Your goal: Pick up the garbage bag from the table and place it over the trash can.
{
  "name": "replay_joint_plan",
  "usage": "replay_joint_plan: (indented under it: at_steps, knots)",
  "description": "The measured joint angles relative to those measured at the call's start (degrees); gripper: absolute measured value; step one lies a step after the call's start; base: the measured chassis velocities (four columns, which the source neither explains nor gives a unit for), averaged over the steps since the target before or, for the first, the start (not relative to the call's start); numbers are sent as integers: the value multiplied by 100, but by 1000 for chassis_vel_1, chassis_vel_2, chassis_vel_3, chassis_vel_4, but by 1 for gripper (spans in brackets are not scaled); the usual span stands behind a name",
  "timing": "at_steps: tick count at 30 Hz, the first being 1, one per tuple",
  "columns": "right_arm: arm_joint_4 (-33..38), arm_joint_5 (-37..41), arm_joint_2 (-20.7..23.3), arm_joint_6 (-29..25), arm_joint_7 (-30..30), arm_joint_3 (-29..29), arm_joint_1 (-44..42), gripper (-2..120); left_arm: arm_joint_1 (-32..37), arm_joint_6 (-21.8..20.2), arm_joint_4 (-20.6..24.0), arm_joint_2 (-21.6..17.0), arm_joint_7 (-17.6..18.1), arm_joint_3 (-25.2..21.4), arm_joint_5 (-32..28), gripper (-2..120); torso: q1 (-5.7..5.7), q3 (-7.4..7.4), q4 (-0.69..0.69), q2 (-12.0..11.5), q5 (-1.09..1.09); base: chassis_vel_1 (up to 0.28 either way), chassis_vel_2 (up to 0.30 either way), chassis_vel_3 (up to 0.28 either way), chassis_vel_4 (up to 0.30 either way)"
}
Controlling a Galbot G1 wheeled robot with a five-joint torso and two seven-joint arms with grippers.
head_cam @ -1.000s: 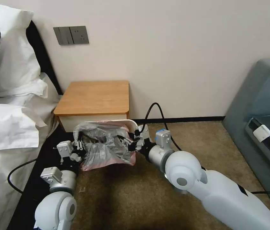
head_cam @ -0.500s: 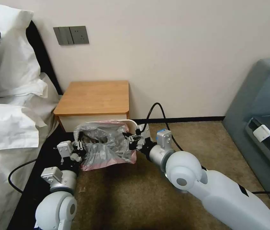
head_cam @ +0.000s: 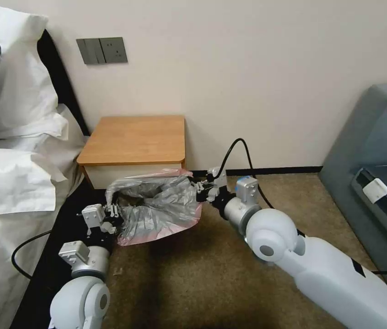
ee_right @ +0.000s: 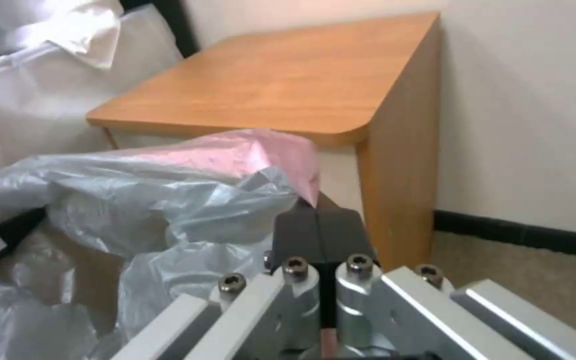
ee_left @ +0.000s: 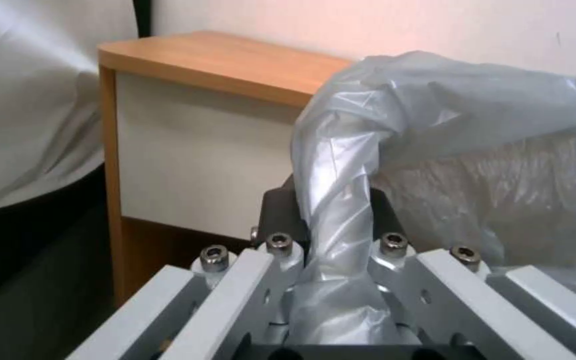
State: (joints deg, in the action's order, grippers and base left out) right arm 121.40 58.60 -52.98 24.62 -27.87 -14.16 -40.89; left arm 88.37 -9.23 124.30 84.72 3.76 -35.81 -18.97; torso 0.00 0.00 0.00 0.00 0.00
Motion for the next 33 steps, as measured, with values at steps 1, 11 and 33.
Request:
replay_joint_plan:
  at_steps: [1, 11, 33]
  knots:
    - [0, 0, 0, 0, 0, 0, 0, 0, 0, 0, 0, 0, 0, 0, 0, 7, 0, 0, 0, 0, 0, 0, 0, 0, 0]
    - [-103, -470, 288, -157, 293, 187, -235, 0, 57, -38, 124, -11, -7, 11, -258, 7, 0, 0, 0, 0, 0, 0, 0, 0, 0]
    - [-621, -2275, 484, -604, 1193, 160, -437, 0, 48, -470, 614, -38, 147, 18, -1482, 7, 0, 0, 0, 0, 0, 0, 0, 0, 0]
